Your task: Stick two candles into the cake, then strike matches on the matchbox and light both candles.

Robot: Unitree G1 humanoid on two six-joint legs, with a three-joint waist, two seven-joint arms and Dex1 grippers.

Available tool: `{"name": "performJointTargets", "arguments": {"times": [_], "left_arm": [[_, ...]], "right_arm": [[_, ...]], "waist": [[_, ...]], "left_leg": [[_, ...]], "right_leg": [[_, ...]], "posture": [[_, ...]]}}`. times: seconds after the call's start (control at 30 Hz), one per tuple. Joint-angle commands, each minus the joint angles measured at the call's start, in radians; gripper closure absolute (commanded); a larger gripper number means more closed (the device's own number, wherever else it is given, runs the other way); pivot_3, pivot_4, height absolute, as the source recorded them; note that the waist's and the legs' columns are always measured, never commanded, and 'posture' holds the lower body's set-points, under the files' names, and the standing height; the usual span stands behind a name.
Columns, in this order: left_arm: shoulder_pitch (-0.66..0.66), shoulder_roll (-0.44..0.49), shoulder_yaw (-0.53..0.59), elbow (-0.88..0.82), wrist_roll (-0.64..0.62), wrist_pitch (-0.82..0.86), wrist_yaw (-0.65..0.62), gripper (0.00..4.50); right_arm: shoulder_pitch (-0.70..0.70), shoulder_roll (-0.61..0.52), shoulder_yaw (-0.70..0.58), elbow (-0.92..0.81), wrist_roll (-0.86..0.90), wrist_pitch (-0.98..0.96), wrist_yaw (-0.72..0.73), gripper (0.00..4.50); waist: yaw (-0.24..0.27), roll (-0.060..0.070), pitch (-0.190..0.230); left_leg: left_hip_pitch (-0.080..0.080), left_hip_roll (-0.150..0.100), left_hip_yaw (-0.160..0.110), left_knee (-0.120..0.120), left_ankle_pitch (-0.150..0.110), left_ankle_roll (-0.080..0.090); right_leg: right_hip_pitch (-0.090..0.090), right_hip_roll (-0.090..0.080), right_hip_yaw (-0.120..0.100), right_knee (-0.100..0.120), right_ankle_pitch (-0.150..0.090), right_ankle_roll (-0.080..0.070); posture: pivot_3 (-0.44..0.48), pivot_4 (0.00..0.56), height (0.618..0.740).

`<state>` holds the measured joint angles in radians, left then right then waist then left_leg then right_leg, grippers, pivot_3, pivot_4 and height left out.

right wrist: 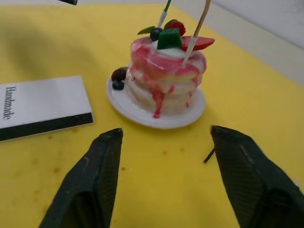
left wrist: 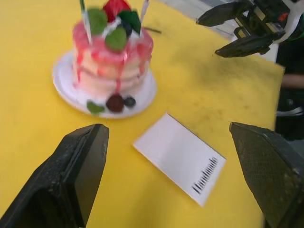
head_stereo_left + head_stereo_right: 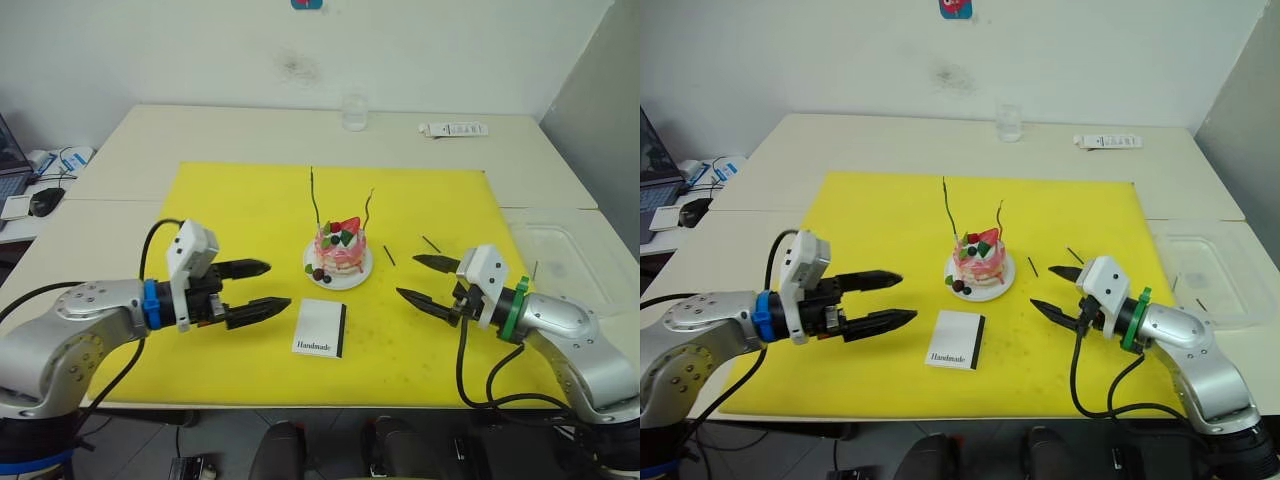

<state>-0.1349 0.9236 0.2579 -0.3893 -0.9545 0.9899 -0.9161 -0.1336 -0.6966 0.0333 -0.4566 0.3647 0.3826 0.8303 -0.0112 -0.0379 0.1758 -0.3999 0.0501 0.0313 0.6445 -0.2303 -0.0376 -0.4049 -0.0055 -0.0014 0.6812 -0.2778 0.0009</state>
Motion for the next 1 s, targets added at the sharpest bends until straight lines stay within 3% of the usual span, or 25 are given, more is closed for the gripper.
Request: {"name": "performJointTargets", "arguments": {"times": [0.03, 0.2, 0.53, 1.0], "left_arm": [[-0.03, 0.046, 0.034, 0.056, -0.177, 0.208, -0.014, 0.0], [-0.15, -0.004, -0.048, 0.166, -0.229, 0.38, 0.071, 0.0], [-0.282, -0.156, -0.117, 0.298, -0.21, 0.577, 0.207, 0.0], [-0.292, -0.29, -0.134, 0.33, -0.117, 0.552, 0.264, 0.0]], "right_arm": [[-0.013, -0.047, 0.021, -0.047, 0.014, 0.019, 0.064, 2.71], [-0.072, -0.063, 0.133, -0.018, -0.066, 0.017, 0.092, 4.47], [-0.121, -0.048, 0.236, 0.015, -0.137, 0.021, 0.114, 4.47], [-0.217, 0.011, 0.345, 0.086, -0.245, 0.038, 0.124, 4.47]], "waist": [[0.0, 0.0, 0.0], [0.004, 0.0, 0.0], [0.006, -0.001, 0.0], [0.006, -0.001, 0.0]], "left_leg": [[0.0, 0.0, -0.001, 0.0, 0.0, 0.0], [0.0, -0.002, -0.003, 0.0, 0.0, 0.0], [-0.002, -0.002, -0.002, 0.001, 0.0, 0.0], [-0.001, -0.003, -0.002, 0.002, 0.0, 0.0]], "right_leg": [[0.0, 0.0, -0.001, 0.0, 0.0, 0.0], [0.001, 0.001, -0.004, 0.0, 0.0, 0.0], [0.0, 0.001, -0.002, -0.001, 0.0, 0.0], [0.001, 0.0, -0.002, 0.001, 0.0, 0.0]], "posture": [[0.0, 0.15, 0.74], [0.0, 0.15, 0.74], [0.0, 0.15, 0.74], [0.0, 0.15, 0.74]]}}
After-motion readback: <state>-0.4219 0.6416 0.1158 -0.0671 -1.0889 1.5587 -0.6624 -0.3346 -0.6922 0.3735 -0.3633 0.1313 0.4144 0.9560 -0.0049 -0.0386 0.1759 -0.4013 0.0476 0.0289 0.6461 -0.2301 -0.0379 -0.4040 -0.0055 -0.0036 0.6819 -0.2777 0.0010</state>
